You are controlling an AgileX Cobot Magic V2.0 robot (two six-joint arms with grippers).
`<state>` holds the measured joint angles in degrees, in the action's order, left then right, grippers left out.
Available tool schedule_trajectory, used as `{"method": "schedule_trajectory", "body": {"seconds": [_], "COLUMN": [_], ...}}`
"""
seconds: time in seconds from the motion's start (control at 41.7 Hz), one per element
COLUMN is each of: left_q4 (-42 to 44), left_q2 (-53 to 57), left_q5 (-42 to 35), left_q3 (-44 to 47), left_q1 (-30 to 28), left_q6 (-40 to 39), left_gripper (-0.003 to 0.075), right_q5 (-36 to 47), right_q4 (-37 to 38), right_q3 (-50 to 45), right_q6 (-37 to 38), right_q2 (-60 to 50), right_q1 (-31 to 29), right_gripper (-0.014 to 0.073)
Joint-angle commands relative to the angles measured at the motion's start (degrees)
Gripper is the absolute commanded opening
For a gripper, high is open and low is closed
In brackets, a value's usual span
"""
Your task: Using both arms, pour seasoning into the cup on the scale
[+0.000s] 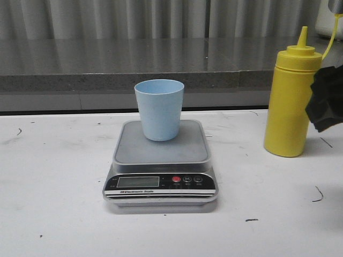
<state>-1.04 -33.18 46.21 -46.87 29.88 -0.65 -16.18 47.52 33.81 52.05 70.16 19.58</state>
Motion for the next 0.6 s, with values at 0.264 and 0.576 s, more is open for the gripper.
{"method": "schedule_trajectory", "body": {"seconds": [0.264, 0.576], "left_q4": [-0.23, -0.23], "left_q2": [-0.11, -0.11], "left_q5": [-3.95, -3.95], "left_q3": [-1.4, -1.4], "left_q1": [-0.1, -0.1], "left_q6": [-0.46, -0.46], "left_gripper": [0.0428, 0.0428], "right_q5": [-28.93, -24.76], "right_q4": [-33.12, -38.73], "right_q3": [12.82, 9.18], "right_q6": [-42.53, -42.17], "right_q2": [-6.96, -24.41], "right_q1": [3.26, 2.91], "right_gripper": [0.0654, 0.0654]}}
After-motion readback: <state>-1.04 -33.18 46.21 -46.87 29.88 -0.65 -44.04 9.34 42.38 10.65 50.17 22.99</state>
